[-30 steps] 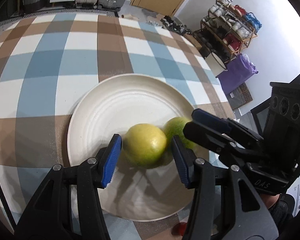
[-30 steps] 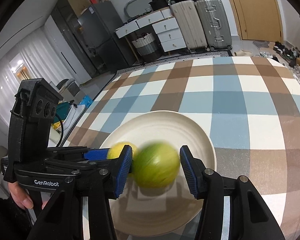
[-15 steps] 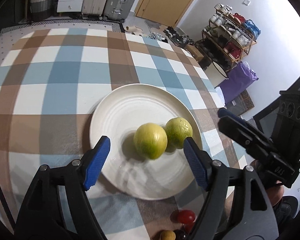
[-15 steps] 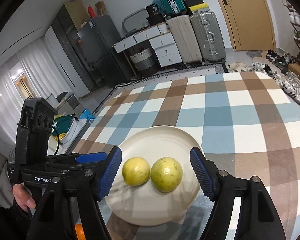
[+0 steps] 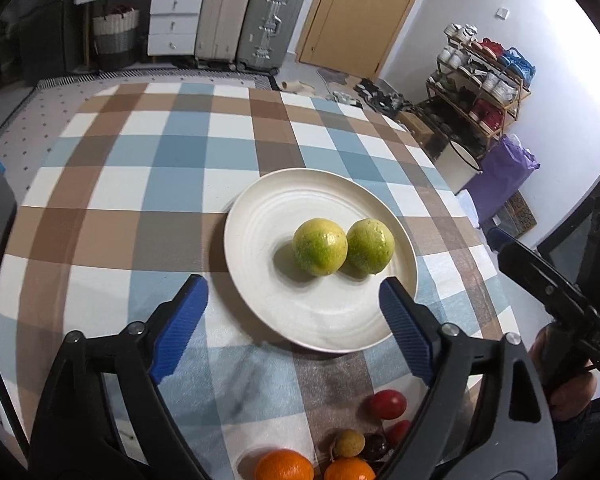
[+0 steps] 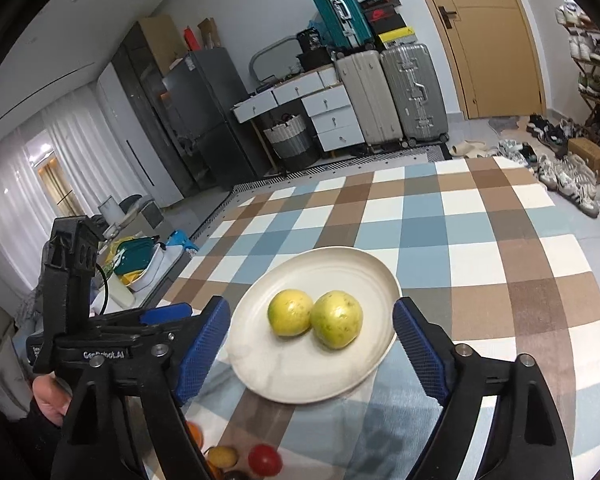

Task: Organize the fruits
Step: 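Withdraw both tools from the plate back toward the fruit cluster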

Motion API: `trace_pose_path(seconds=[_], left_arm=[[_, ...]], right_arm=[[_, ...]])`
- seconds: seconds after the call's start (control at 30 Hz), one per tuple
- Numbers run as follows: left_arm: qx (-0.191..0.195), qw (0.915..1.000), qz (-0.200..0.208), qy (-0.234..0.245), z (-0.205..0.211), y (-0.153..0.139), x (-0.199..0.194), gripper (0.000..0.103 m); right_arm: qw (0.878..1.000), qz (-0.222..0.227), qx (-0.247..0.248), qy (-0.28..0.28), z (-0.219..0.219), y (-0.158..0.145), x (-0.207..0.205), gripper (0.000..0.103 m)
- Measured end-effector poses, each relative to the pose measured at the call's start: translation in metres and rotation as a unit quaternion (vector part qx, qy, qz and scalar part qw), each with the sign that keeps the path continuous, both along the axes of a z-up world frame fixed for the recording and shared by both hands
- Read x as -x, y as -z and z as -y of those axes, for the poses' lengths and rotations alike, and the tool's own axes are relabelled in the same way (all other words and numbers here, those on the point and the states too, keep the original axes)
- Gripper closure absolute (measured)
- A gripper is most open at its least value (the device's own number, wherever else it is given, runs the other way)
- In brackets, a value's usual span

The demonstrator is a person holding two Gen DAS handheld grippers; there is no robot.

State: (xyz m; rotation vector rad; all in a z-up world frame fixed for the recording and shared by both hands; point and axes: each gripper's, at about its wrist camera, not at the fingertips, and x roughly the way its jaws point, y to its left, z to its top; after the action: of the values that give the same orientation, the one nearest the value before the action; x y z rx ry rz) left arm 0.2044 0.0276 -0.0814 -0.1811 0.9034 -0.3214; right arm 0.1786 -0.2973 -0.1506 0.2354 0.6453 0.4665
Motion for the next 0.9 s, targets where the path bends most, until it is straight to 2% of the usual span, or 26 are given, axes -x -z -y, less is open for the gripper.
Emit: trace_pose_path(seconds=[0.07,0.47,0.9], left_arm=[[-0.007,0.9999,0.011,-0.006,-0.001,-0.004,0.007,0.001],[-0.02,0.9988,0.041,-0.018,-0.021,-0.017,0.059,0.001],[-0.043,0.9986,0.011,-0.03,-0.032,0.014,0.099,0.001]], right_arm=[[1.0,0.01,0.006,-0.003,0.0,-0.003,0.008,0.016],[0.998,0.061,0.011,-0.013,-0.003,-0.02,0.058,0.011],[0.997,0.075,0.027,-0.018,-0.012,-0.019,0.089,0.006]])
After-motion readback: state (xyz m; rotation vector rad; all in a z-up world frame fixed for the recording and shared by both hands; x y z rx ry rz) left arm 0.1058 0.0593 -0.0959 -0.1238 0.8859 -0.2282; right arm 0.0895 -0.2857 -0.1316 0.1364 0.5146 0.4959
